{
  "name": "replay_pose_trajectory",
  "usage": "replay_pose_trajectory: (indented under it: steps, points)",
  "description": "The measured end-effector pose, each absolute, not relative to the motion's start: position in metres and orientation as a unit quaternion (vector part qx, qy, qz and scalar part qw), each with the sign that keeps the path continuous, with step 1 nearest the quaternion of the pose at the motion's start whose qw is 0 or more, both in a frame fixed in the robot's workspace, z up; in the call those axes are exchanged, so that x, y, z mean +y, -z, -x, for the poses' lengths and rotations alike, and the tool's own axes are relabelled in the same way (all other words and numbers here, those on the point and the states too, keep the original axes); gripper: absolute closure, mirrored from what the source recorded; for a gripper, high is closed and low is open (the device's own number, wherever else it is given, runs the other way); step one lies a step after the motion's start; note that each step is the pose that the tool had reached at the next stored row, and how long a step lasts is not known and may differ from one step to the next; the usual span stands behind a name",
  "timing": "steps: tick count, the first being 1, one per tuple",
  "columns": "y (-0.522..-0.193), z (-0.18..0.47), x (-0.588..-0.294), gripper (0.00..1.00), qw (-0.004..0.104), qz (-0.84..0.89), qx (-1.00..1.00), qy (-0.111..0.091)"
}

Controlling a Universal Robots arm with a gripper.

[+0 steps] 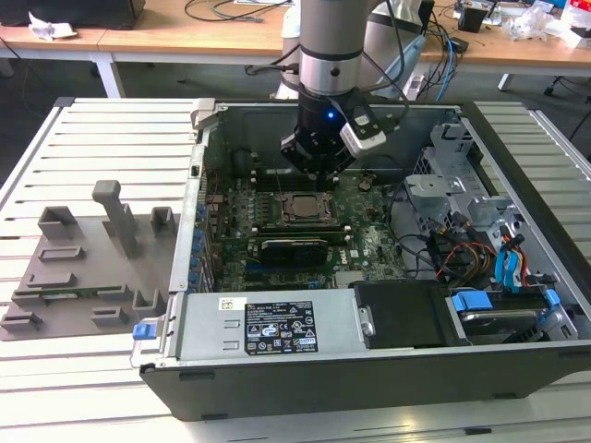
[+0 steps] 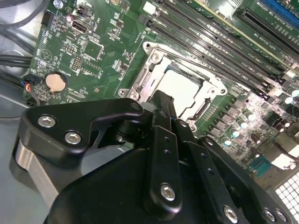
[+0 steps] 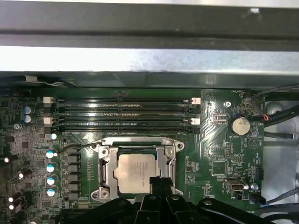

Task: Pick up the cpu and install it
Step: 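Install the first cpu locking lever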

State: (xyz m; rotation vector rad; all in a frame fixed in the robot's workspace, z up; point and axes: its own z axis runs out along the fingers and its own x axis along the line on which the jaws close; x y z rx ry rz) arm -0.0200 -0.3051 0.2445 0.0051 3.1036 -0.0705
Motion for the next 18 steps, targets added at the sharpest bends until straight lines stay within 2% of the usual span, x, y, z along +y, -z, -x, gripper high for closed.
replay_pose_trajectory:
  steps: [8,11,18]
  points:
    - [-0.2445,0.0254,-0.3050,0.89,0.019,-0.002,1.000,0.023]
    - [-0.2443,0.0252,-0.3051,0.89,0.001,-0.001,1.000,0.023]
    - [-0.2441,0.0272,-0.3050,0.89,0.001,-0.001,1.000,0.023]
